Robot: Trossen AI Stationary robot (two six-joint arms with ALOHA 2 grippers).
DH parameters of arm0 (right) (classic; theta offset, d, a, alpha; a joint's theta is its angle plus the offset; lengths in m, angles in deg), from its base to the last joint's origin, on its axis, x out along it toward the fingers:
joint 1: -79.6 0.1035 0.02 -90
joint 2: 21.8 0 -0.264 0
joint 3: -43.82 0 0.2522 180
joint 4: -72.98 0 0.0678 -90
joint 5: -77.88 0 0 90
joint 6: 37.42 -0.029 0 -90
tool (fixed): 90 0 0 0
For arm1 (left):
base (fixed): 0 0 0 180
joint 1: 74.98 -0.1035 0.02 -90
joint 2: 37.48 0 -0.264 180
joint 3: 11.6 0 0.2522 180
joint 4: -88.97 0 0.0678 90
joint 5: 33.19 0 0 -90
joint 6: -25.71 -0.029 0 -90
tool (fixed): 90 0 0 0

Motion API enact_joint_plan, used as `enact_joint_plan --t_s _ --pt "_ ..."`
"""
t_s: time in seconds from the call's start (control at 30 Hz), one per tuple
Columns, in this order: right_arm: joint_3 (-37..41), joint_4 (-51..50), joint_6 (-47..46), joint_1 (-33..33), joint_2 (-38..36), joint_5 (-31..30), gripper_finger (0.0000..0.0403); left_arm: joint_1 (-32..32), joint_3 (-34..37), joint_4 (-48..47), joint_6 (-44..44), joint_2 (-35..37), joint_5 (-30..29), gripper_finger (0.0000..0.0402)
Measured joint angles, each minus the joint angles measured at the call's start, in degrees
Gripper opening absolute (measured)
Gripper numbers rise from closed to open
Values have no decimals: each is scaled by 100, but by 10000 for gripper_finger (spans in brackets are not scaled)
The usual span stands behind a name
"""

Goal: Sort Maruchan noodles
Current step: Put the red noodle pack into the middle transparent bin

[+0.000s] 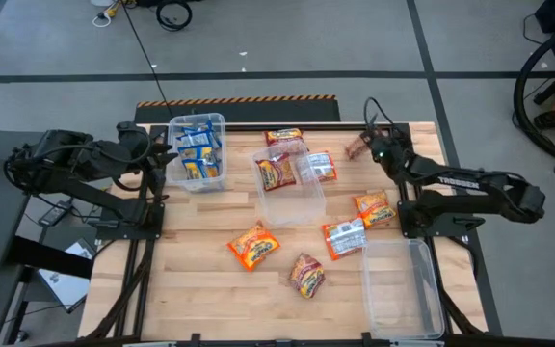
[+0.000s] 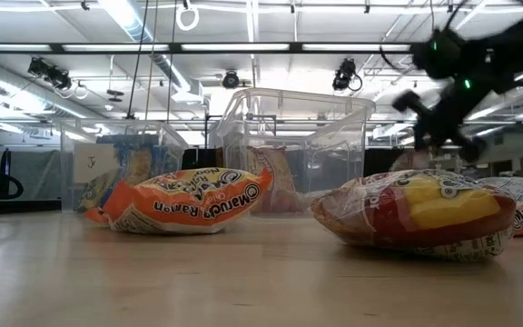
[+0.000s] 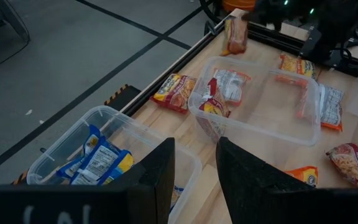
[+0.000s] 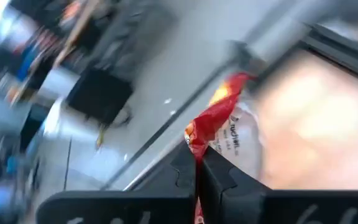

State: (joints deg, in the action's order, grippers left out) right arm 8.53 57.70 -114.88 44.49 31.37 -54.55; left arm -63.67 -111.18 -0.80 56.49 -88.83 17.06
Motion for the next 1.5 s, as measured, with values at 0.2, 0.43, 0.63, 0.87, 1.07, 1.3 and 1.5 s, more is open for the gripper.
enact_joint_plan --t_s 0.2,0.43,0.63,0.87,1.07,1.3,1.5 --pt "-1335 -97 3073 579 -213 177 4 1 0 2 0 0 0 123" --pt "-2816 -1009 4923 1124 351 1115 3 0 0 0 0 -2 0 123" --pt "-3212 -2149 5395 1176 1019 1677 3 1 0 2 0 -1 0 123" --pt "-3210 -3126 5062 882 1467 801 4 1 0 1 0 -1 0 123" --pt "-2835 -2193 4739 773 1949 714 4 0 0 0 0 0 0 123" --pt "-2562 -2055 3952 1194 2587 1262 8 1 0 2 0 -1 0 123" --pt "-2558 -2552 2989 1465 2512 1676 48 2 0 1 0 -2 0 123"
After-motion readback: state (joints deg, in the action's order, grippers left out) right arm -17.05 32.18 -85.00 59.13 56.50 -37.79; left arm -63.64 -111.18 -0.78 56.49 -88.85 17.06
